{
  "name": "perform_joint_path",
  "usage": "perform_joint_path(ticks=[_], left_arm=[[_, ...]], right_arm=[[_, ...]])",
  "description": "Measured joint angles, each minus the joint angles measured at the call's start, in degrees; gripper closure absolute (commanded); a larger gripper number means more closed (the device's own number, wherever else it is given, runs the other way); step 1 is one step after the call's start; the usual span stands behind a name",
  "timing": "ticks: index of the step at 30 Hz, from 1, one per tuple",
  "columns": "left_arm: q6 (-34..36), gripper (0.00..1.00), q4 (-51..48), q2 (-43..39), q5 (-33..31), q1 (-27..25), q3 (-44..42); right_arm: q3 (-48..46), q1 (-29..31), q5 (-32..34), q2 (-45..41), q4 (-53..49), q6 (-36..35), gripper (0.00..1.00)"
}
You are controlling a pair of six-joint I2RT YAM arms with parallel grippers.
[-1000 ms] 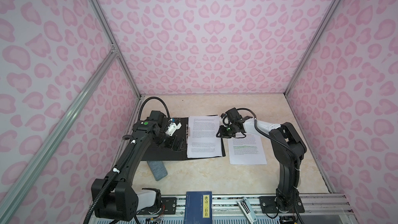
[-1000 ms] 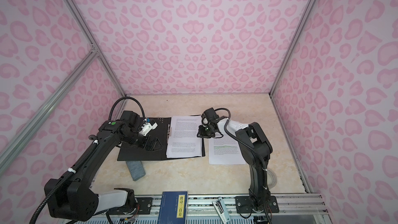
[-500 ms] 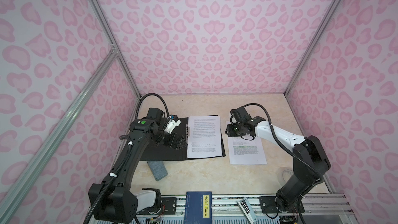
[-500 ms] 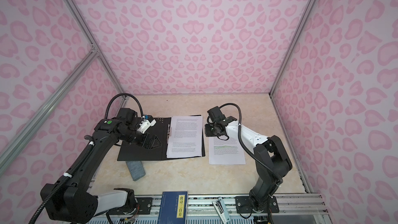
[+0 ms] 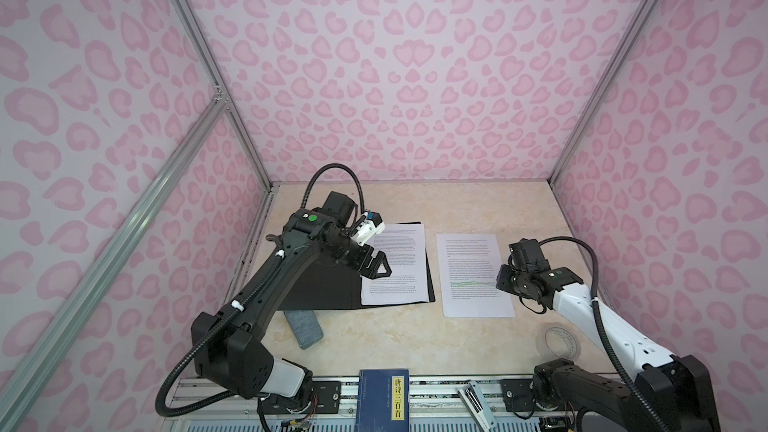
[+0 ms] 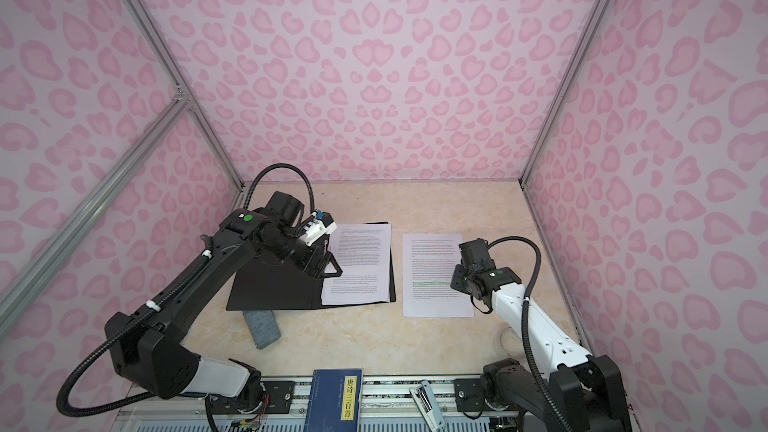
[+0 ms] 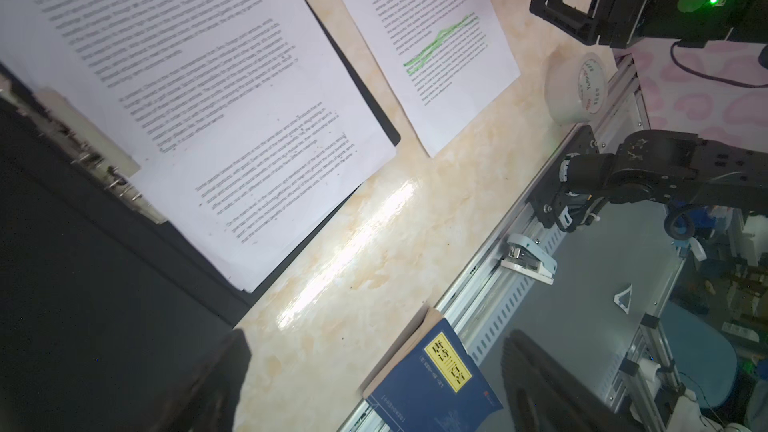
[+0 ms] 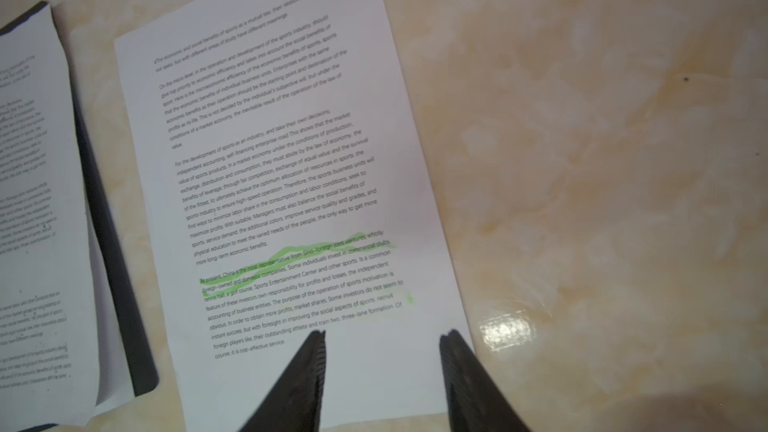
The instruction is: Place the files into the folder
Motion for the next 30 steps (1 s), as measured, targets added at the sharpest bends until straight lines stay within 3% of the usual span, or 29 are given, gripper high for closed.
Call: perform_joint_path(ticks=[4, 10, 16, 30], left_arm=[[-3.54, 0.02, 2.78, 9.94, -1.29, -9.11, 7.52], [-7.52, 0.02, 5.60, 24.63, -3.37, -16.92, 17.62], [-11.43, 0.02, 6.16, 36.50, -4.98, -18.95, 25.29], [-15.72, 0.02, 5.57, 48.06, -5.33, -19.80, 34.73]], right_arm=[[-2.97, -6.82, -1.62, -3.69, -0.04, 0.33, 0.50], [-3.98, -13.00, -7.48, -1.38, 0.55, -0.28, 0.49], [-3.21, -16.87, -11.21, 2.78, 1.73, -2.03, 0.49], [0.81, -20.37, -15.91, 15.10, 2.89, -6.95, 0.47]])
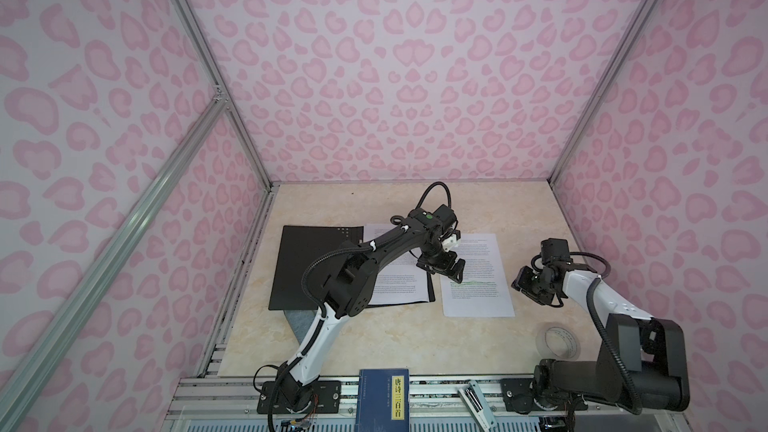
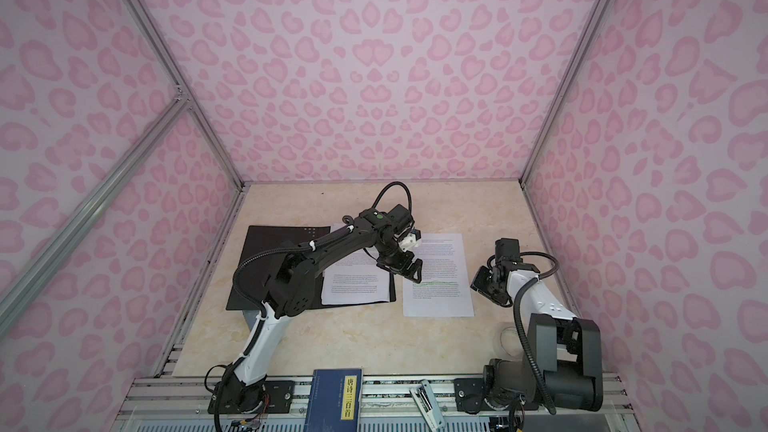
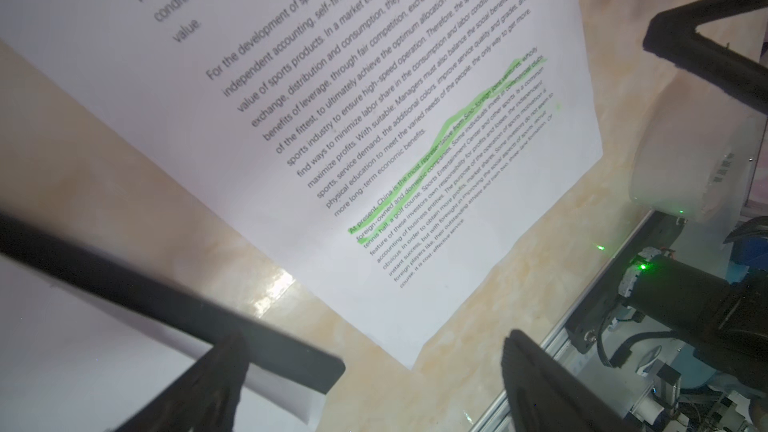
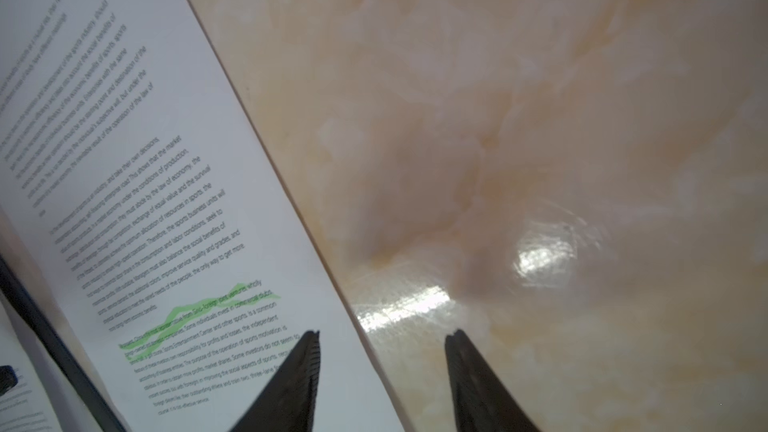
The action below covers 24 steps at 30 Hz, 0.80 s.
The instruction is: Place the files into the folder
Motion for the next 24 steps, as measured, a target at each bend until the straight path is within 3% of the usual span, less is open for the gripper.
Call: perform_joint_path(ticks=[13, 24], left_arm=[[-0.85, 0.02, -2.19, 3.56, -0.90, -0.26, 1.49], [-0.85, 0.02, -3.23, 6.67, 1.51, -0.70, 5.55]], right_arm=[[2.40, -0.07, -2.03, 7.17, 1.95, -2.29, 0.46], [3.76, -0.24, -8.41, 12.02, 7.26, -5.51, 0.47]])
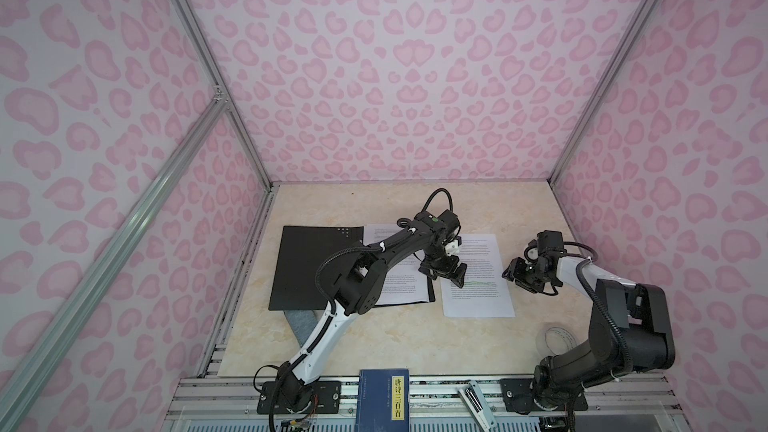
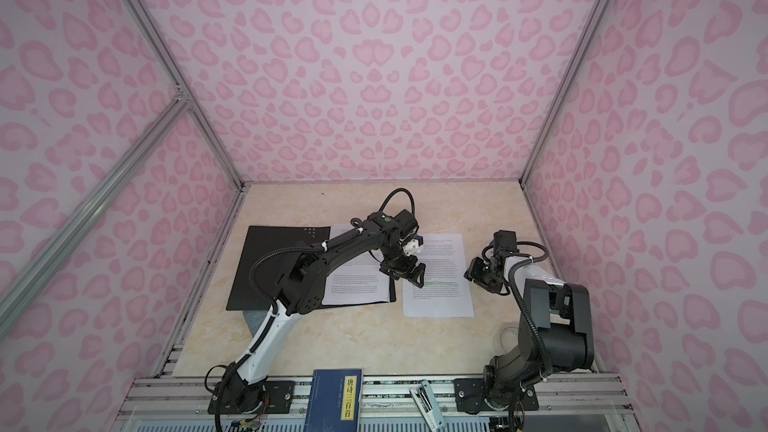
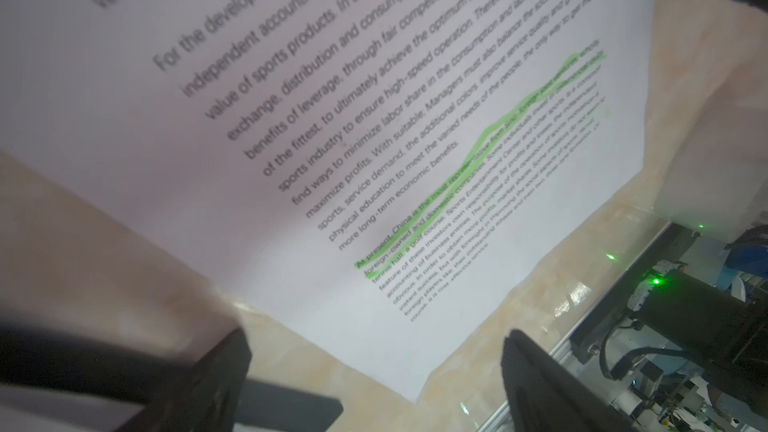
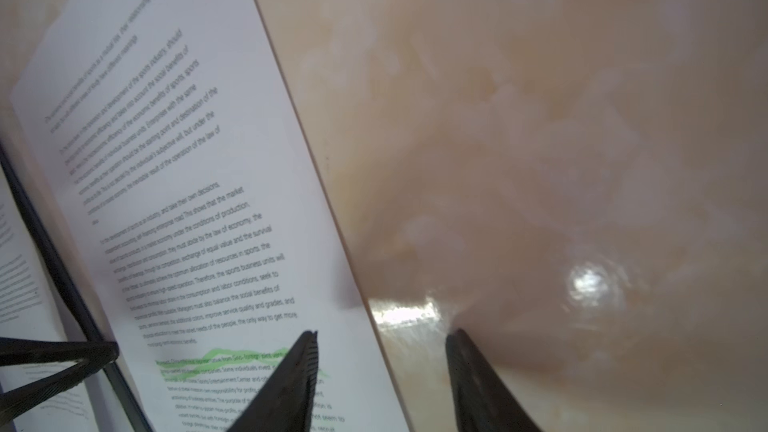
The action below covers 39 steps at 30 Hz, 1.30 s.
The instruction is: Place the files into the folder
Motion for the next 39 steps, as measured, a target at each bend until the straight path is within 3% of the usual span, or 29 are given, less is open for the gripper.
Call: perform_joint_path(ticks=[9, 16, 31, 39], left_arm=[[0.48, 0.02, -1.57, 2.60, 2.12, 0.00, 3.67], [1.01, 0.02, -1.64, 3.41, 3.93, 0.00, 4.52], [2.69, 0.02, -1.33, 2.49, 3.85, -0.22, 4.33], [3.39, 0.03, -1.66, 0.52, 0.17, -0.42, 1.99]], right_arm=[[-0.07, 0.28, -8.35, 1.79, 3.65, -0.68, 0.47], [-1.44, 0.42, -12.33, -0.87, 0.09, 0.59, 0.49], [-1.77, 0.52, -11.98, -4.39, -5.66, 1.79, 0.64], [-0.94, 0.42, -5.44, -9.14, -7.87, 2.19, 0.51]])
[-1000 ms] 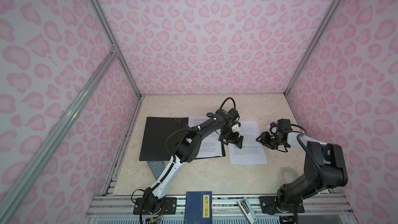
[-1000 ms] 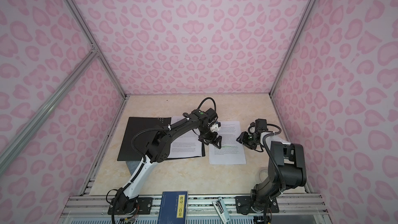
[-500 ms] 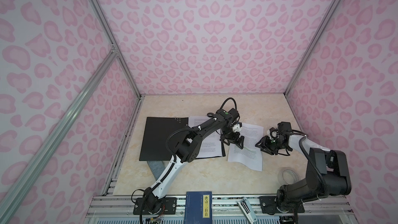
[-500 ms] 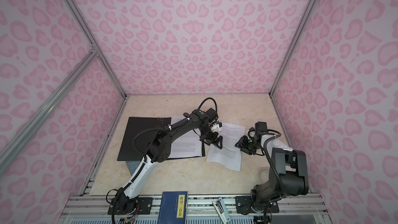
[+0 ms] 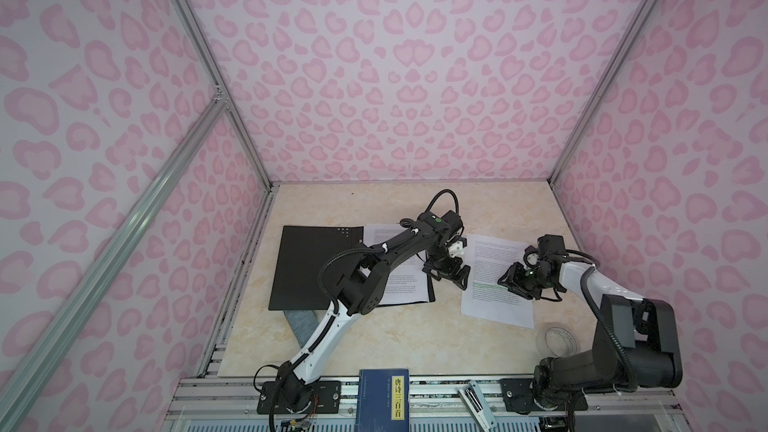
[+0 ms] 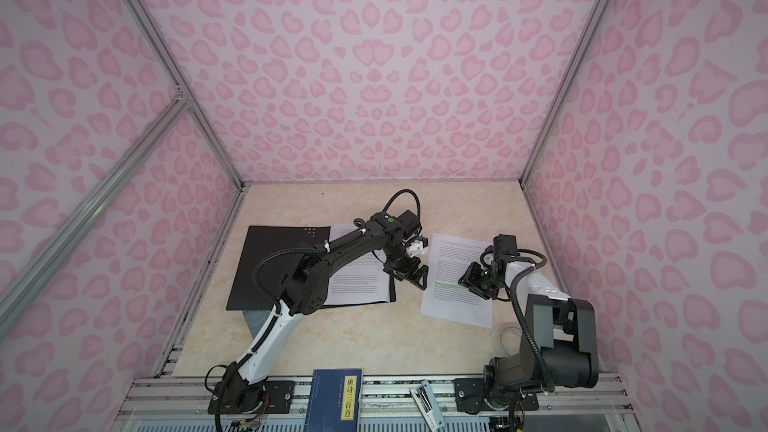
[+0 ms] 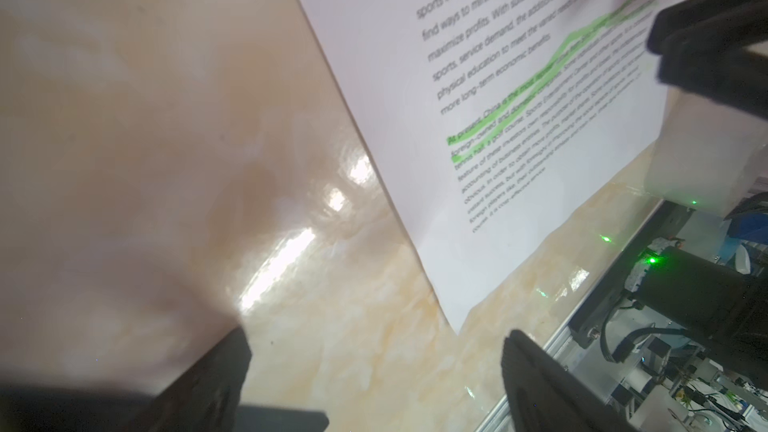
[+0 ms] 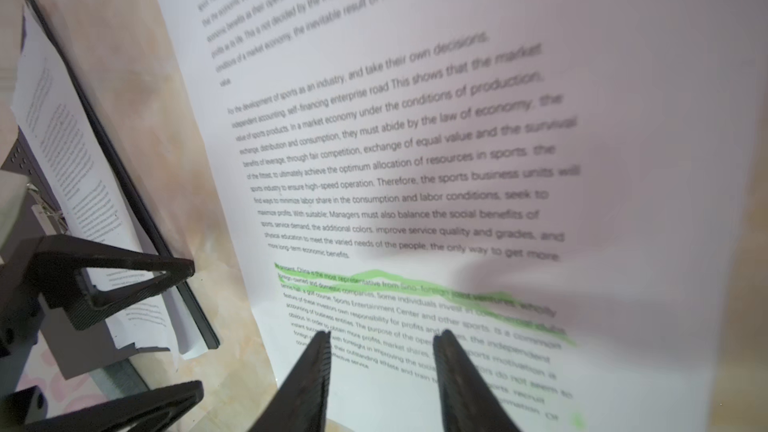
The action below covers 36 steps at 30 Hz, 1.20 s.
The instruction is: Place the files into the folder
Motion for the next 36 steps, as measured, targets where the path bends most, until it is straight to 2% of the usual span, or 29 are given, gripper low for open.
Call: perform_joint_path(ticks=[5, 14, 22, 31, 36], left_arm=[[0.00, 0.02, -0.61, -0.44, -1.70, 0.07, -0.39], [0.15, 0.02, -0.81, -0.22, 1.81, 0.04, 1.42], [1.25, 0.02, -0.81, 0.48, 4.28, 0.07, 1.62], [1.60, 0.03, 0.20, 1.86, 4.33, 0.07, 2.40], [0.72, 0.02, 0.68, 4.57, 7.76, 0.20, 5.84]], right_arm=[[2.60, -2.27, 6.73, -4.50, -0.68, 1.31, 0.46], [3.78, -9.03, 13.73, 0.50, 0.04, 3.02, 0.45], [3.96, -10.80, 14.21, 6.25, 1.55, 2.71, 0.45], [4.98, -11.28, 13.49, 10.19, 1.38, -1.33, 0.44], [6.95, -11.41, 11.61, 12.92, 0.70, -3.06, 0.45]])
